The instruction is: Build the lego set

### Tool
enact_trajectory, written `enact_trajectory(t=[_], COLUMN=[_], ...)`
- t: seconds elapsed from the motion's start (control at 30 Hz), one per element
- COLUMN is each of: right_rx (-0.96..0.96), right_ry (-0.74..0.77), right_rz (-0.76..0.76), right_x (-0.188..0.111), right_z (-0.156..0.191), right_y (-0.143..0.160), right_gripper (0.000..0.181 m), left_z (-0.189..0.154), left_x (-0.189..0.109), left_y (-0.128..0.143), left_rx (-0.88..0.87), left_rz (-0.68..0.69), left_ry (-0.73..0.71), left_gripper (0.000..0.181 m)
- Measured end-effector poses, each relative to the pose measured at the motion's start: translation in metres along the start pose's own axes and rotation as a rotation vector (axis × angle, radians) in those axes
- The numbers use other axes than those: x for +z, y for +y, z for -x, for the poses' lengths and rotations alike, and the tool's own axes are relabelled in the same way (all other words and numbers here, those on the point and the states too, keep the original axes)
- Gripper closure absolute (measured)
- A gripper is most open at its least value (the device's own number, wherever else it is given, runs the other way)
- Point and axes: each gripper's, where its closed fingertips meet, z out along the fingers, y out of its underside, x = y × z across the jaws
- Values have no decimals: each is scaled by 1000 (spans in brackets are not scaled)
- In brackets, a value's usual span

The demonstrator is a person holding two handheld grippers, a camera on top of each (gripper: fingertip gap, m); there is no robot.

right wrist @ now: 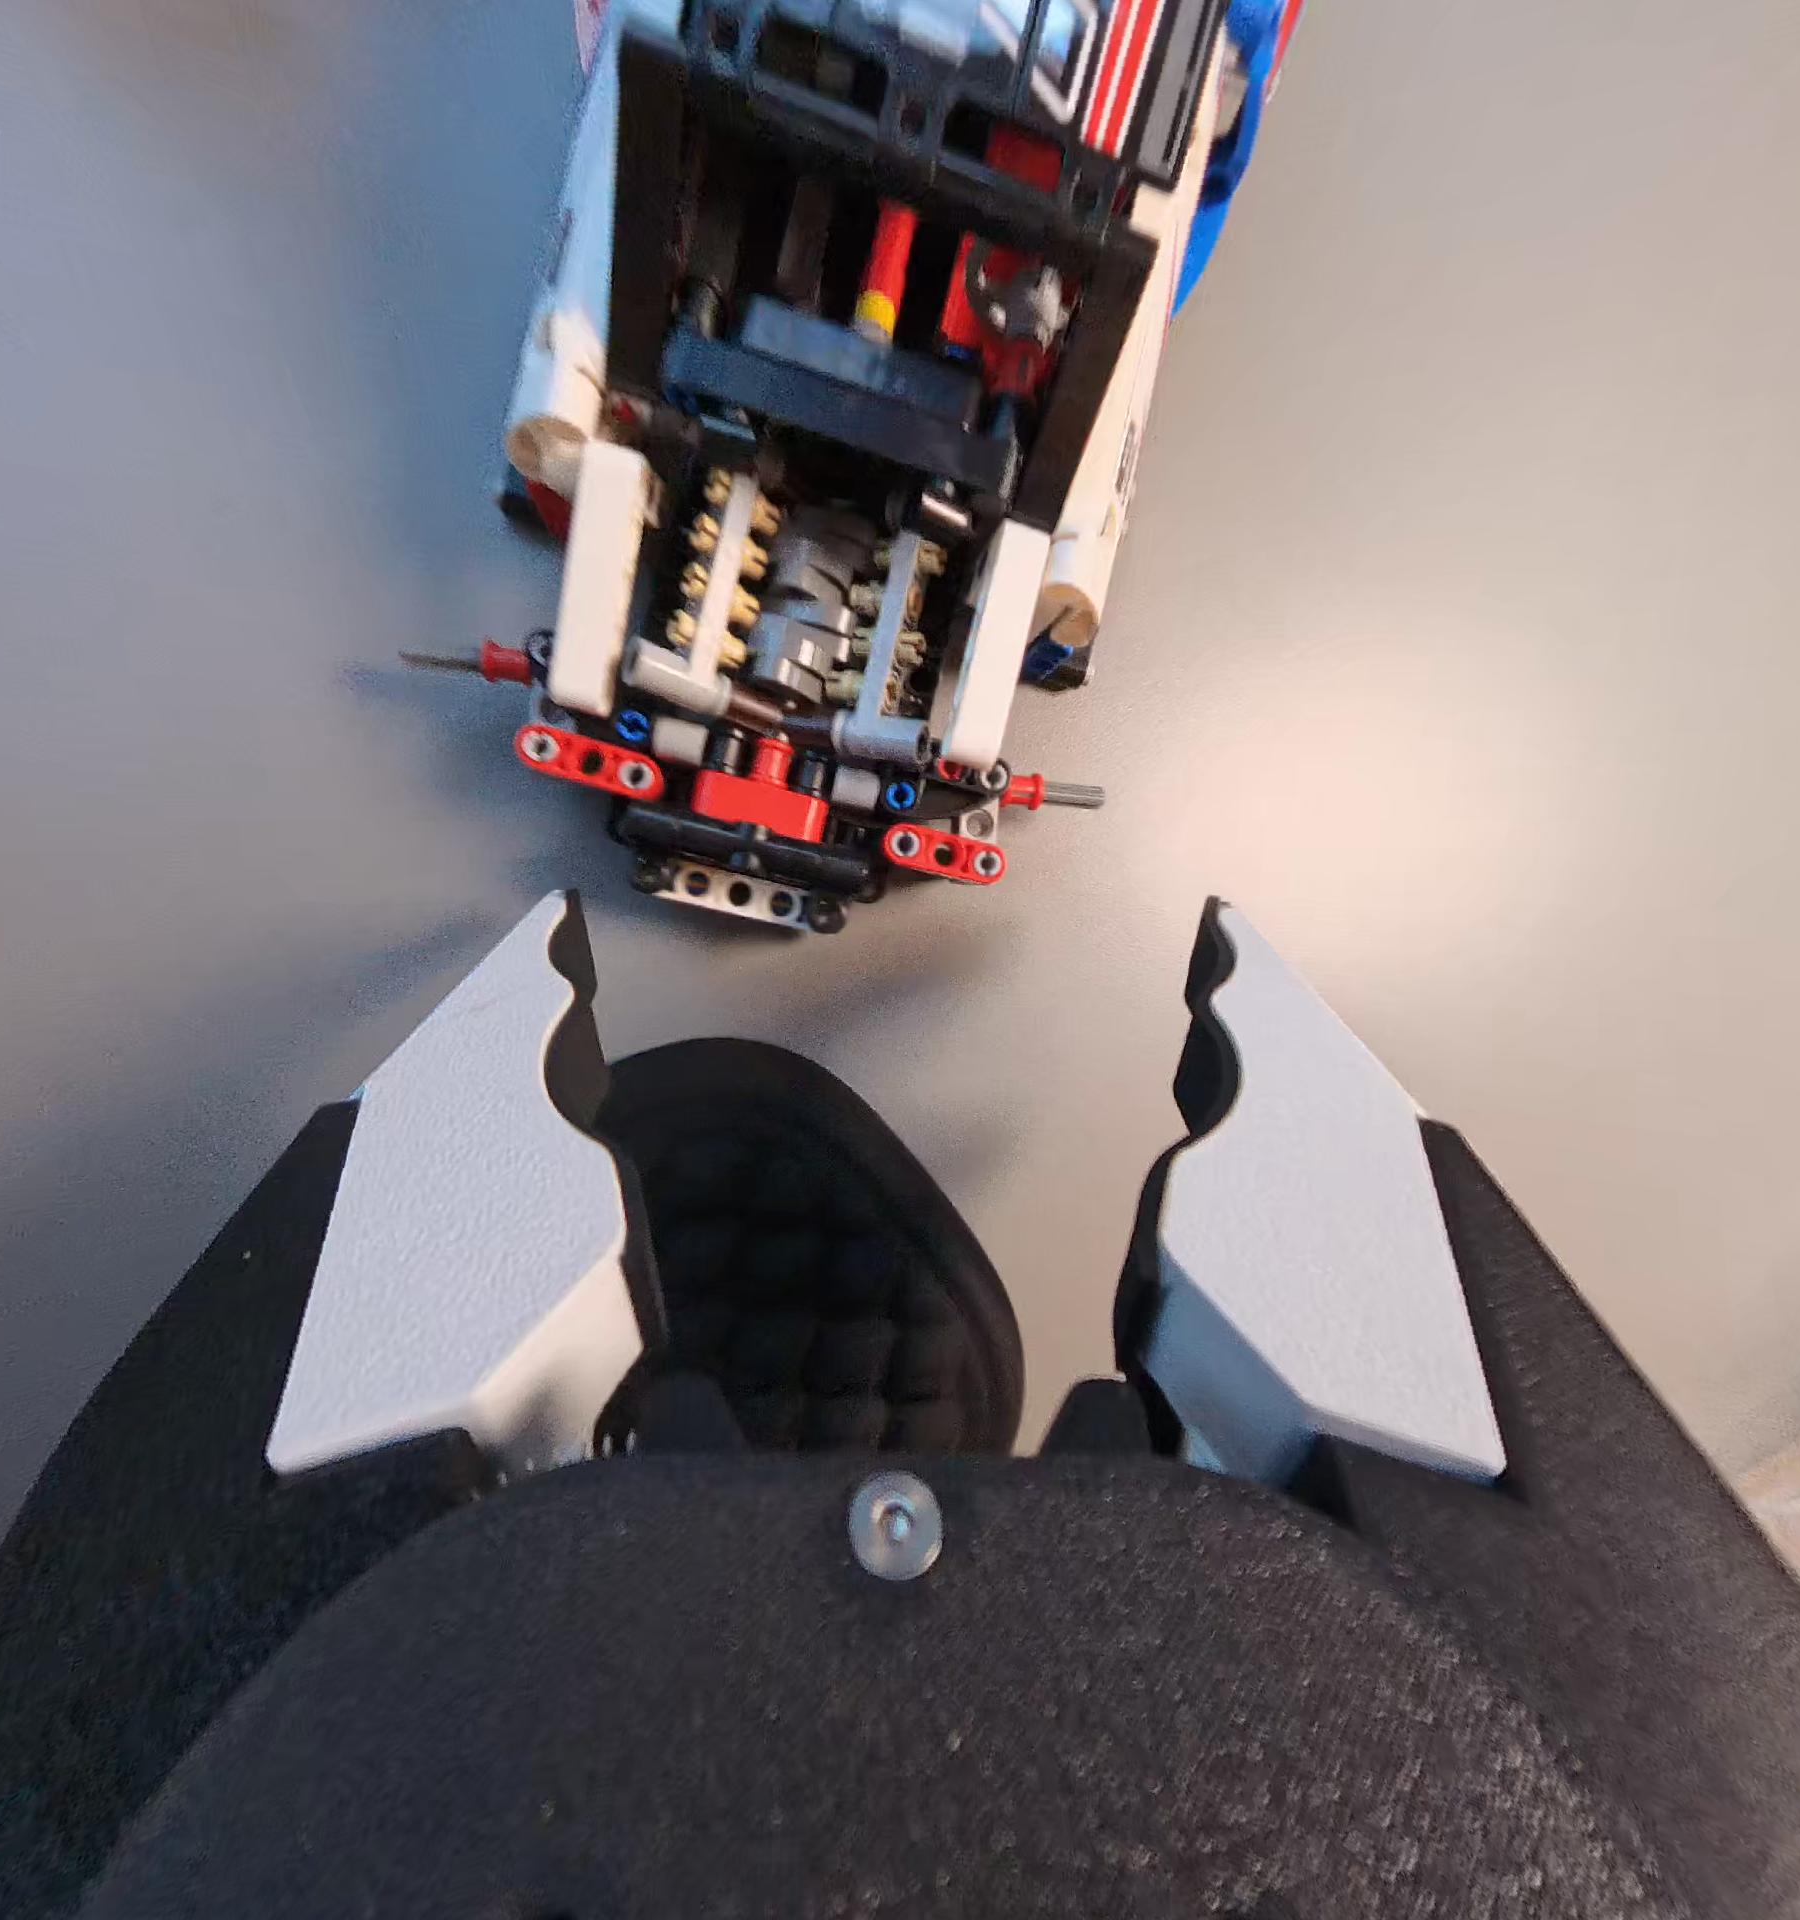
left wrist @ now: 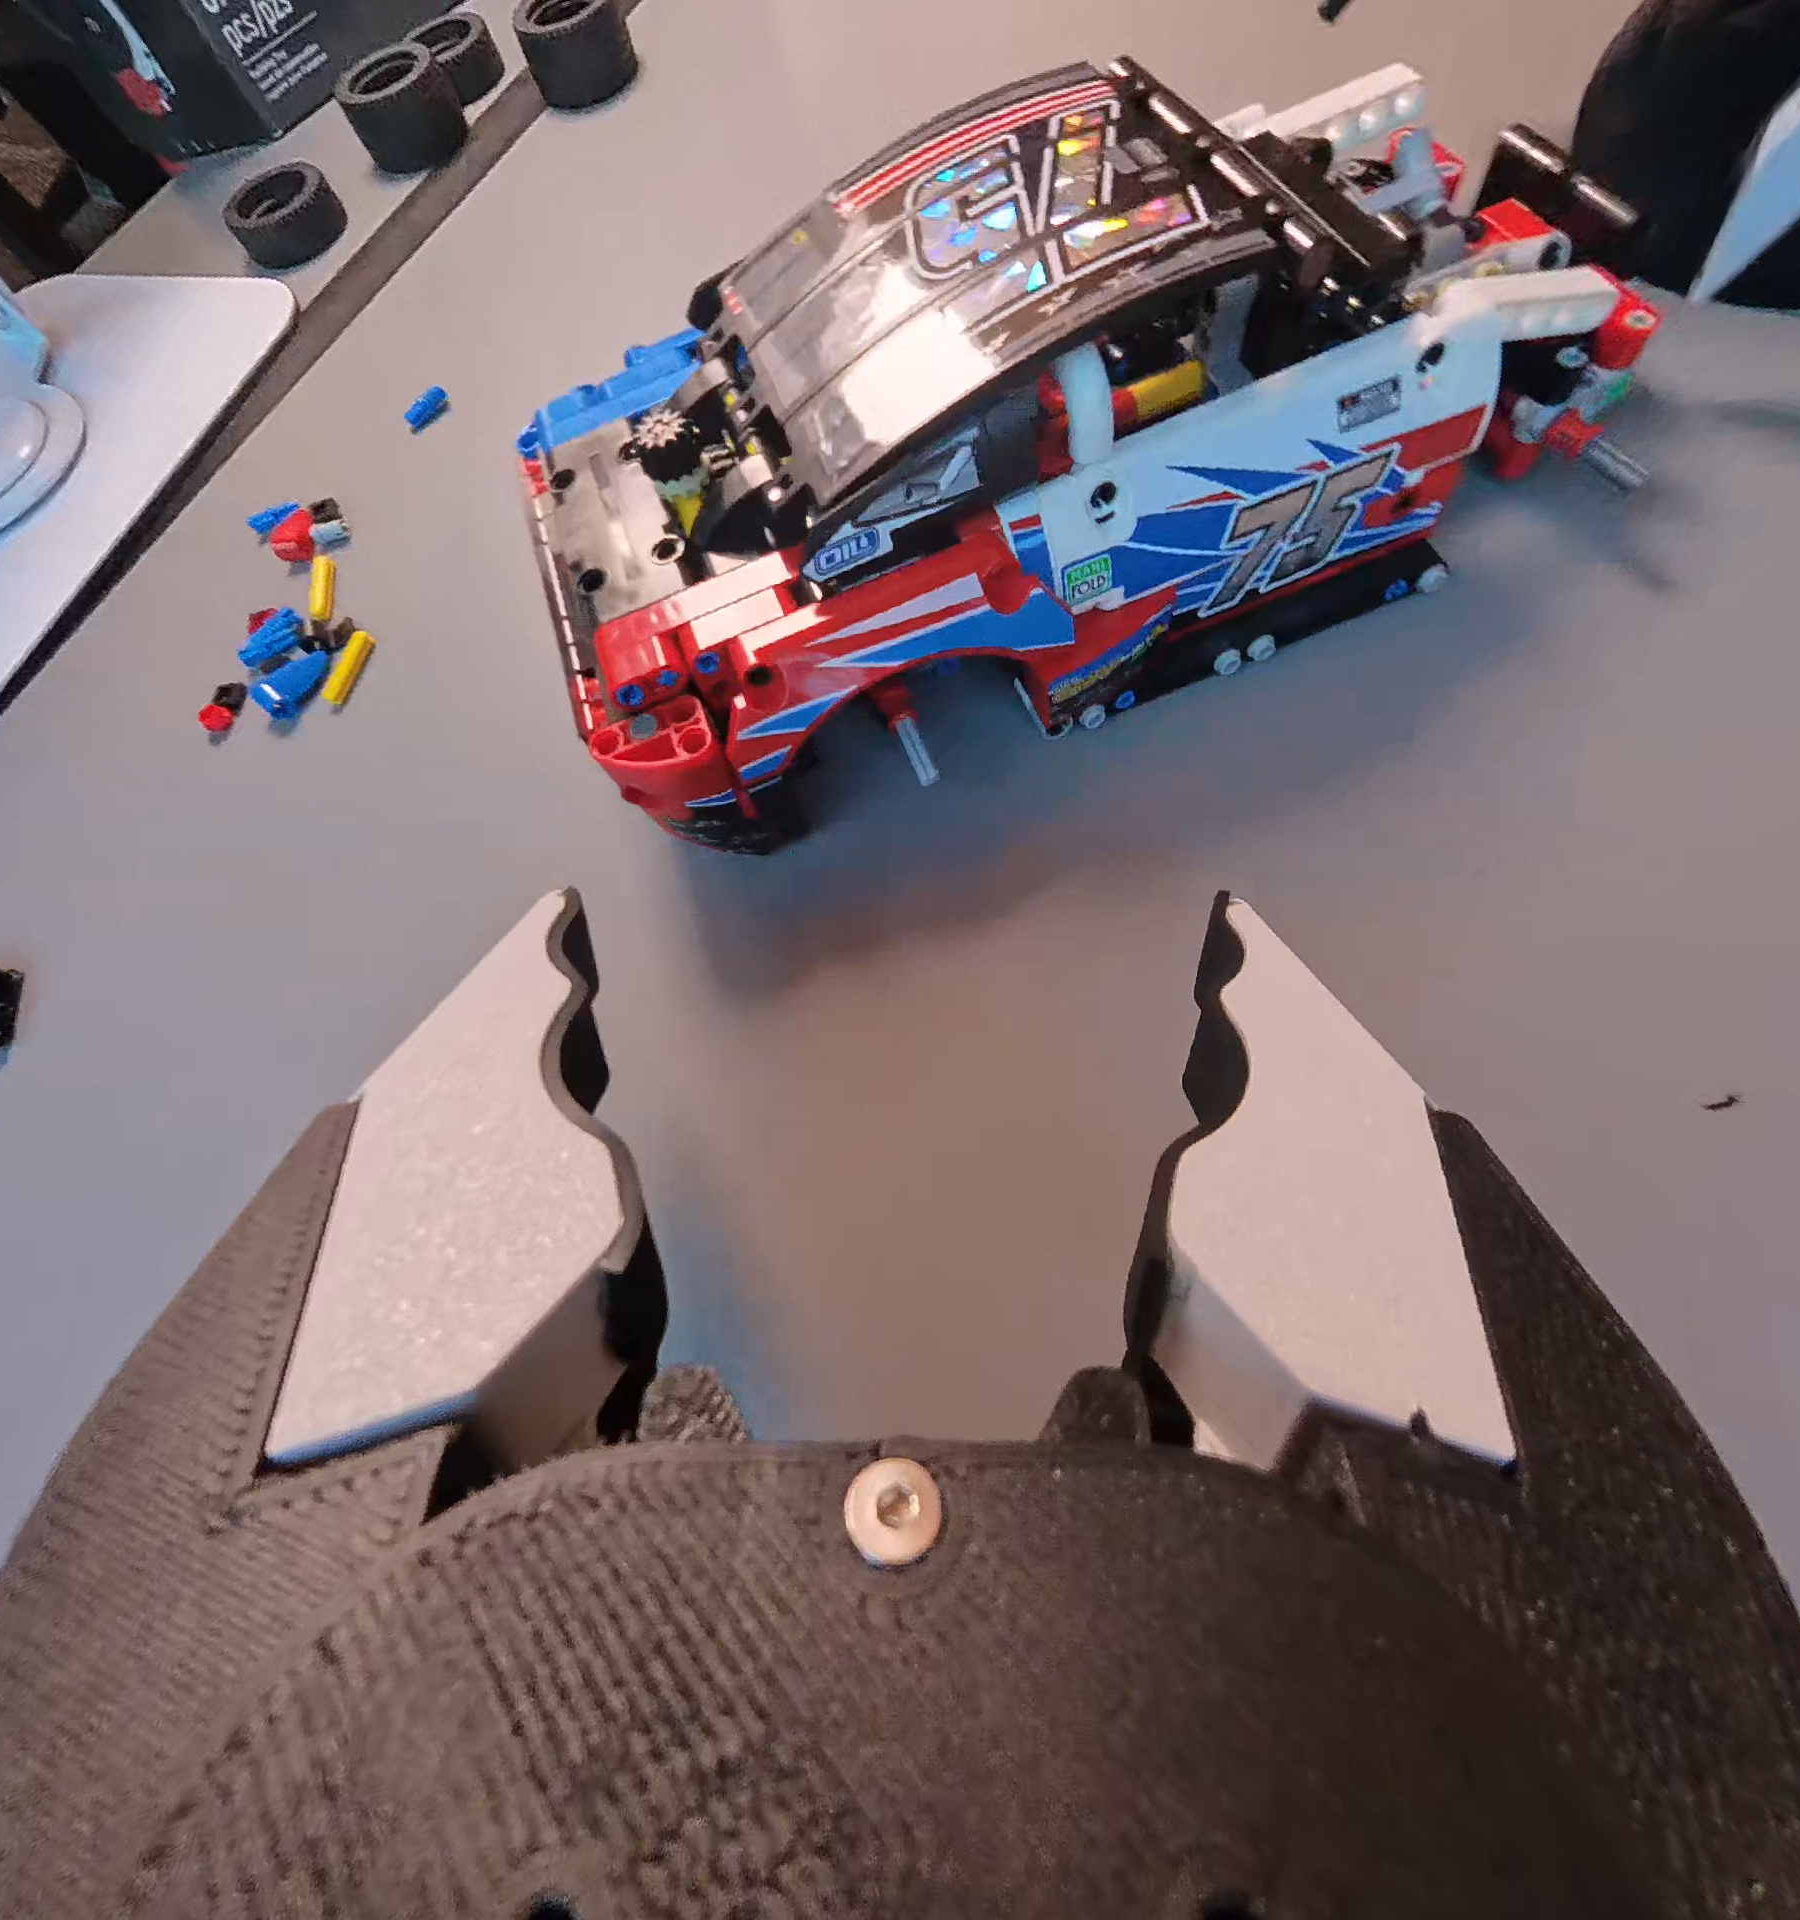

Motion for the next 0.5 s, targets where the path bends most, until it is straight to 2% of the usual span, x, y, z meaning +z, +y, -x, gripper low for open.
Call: enact_trajectory(t=[0.03,0.17,0.23,0.3,0.33,0.43,0.5], right_rx=[9,-26,-73,-34,-4,94,72], right_ry=[-11,-83,-51,49,41,-105,-134], right_rz=[9,-4,6,30,7,-106,-161], right_x=[10,26,28,27,25,14,14], right_z=[3,3,-22,-64,-74,-66,-55], right_y=[3,-6,-6,-2,-5,-24,-38], right_gripper=[69,77,84,91,91,81,74], left_z=[8,32,39,41,40,39,37], left_x=[0,-3,-6,-7,-8,-14,-14], left_y=[-1,-2,2,8,12,14,13], left_rx=[-5,-45,-83,-109,-108,-71,-59], left_rz=[-3,-23,-38,-45,-38,-46,-44], left_ry=[-10,-20,-25,-28,-31,-57,-55], left_gripper=[67,68,69,70,70,72,73])
